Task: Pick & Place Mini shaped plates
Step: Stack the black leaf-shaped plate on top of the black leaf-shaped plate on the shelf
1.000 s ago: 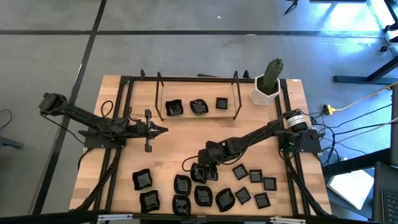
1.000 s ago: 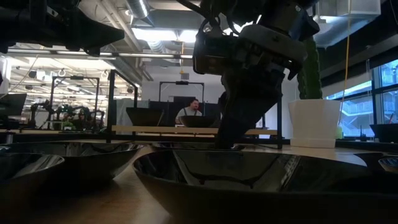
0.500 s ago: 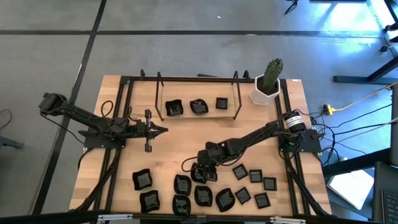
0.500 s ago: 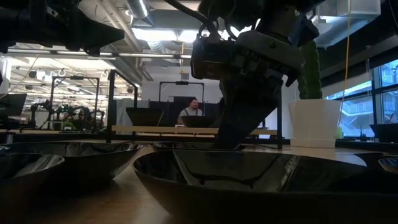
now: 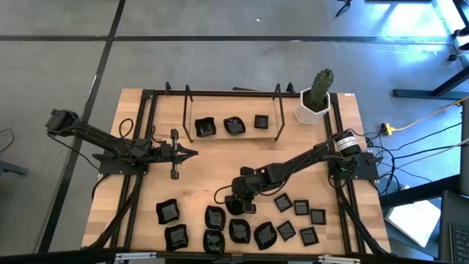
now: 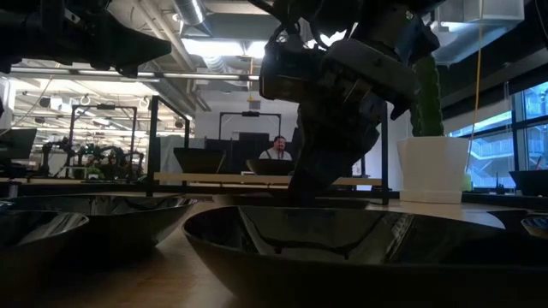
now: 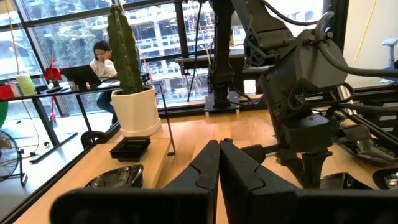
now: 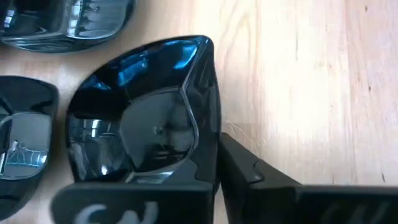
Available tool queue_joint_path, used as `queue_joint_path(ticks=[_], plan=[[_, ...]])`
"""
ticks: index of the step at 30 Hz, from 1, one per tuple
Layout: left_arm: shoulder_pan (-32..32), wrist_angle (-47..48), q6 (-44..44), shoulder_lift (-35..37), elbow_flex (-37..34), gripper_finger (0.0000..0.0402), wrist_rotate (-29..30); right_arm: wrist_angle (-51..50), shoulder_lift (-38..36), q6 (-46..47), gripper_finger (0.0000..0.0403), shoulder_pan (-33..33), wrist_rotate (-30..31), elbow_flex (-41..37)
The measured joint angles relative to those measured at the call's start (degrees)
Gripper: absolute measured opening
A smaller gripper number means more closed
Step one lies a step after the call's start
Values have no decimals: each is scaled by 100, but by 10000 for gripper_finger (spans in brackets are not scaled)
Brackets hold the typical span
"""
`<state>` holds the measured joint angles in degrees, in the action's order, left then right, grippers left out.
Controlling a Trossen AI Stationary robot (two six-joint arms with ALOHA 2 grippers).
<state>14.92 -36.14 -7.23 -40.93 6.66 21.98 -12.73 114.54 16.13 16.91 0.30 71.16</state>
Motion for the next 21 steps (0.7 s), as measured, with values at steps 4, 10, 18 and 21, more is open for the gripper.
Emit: queue_joint_path(ticks=[4, 10, 18, 21], plan=[[-2, 6, -2, 0, 0, 2, 1, -41, -9, -32, 19, -15, 17, 8], [0, 17, -2, 0, 0, 7, 2, -731, -13, -501, 5, -85, 162, 440], [-2, 40, -2, 2, 0, 2, 2, -2036, -46, -1123, 4, -424, 777, 1433], [-1, 45, -2, 2, 0, 4, 0, -2469, -215, -1401, 4, -717, 873, 1745]])
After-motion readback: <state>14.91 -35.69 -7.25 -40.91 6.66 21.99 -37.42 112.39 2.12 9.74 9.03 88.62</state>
